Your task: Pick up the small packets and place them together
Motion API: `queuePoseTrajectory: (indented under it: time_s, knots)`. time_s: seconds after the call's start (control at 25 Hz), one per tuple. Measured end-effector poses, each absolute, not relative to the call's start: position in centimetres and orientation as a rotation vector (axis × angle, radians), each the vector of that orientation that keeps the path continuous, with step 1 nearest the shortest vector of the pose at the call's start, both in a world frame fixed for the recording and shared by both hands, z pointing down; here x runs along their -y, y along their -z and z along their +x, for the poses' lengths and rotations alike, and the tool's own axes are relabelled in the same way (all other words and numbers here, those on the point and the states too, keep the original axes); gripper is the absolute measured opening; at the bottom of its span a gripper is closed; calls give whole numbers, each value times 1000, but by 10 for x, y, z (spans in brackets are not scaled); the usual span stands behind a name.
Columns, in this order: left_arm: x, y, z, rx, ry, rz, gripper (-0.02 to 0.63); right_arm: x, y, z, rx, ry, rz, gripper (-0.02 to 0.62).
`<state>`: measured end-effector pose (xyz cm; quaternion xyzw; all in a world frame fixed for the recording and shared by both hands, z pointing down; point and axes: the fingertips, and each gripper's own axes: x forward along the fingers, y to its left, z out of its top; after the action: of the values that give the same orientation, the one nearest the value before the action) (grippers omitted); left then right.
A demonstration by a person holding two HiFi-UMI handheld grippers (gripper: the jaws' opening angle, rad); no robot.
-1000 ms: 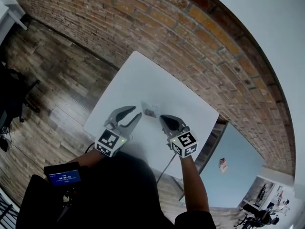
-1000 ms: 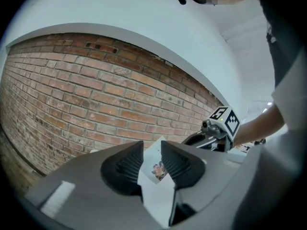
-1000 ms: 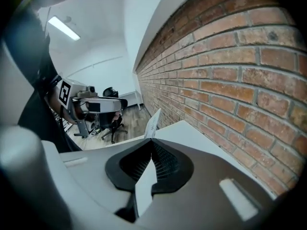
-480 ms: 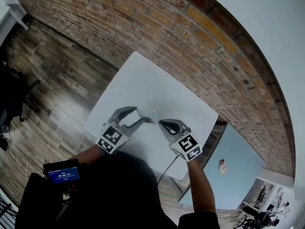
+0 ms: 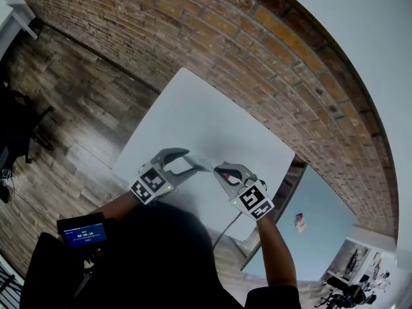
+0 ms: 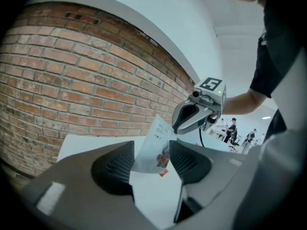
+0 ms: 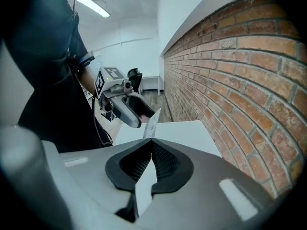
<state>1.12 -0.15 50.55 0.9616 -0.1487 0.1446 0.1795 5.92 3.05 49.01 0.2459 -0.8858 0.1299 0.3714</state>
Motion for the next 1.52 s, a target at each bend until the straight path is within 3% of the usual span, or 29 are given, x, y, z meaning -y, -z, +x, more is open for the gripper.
queuePoseTrajectory:
  time_s: [0.12,0.56,1.24,1.36,1.52]
  knots:
    - [-8,-505,16,364,-403,2723,213,-31,-492,62,2253,-325,642,5]
    - [-19,-516,14,304,-470,2701,26,-27,-498,72,2215,-308,678,5]
    - [-12,-496,10,346,-341,2713,2,-8,-495,78,2336,-411,831,33]
    - [-9,-491,8,356,-315,2715,2,-9,-496,79,2354,-443,824,118]
    - [-8,-490,8,355,-292,2708,2,-10,-499,86,2387,-498,869,143]
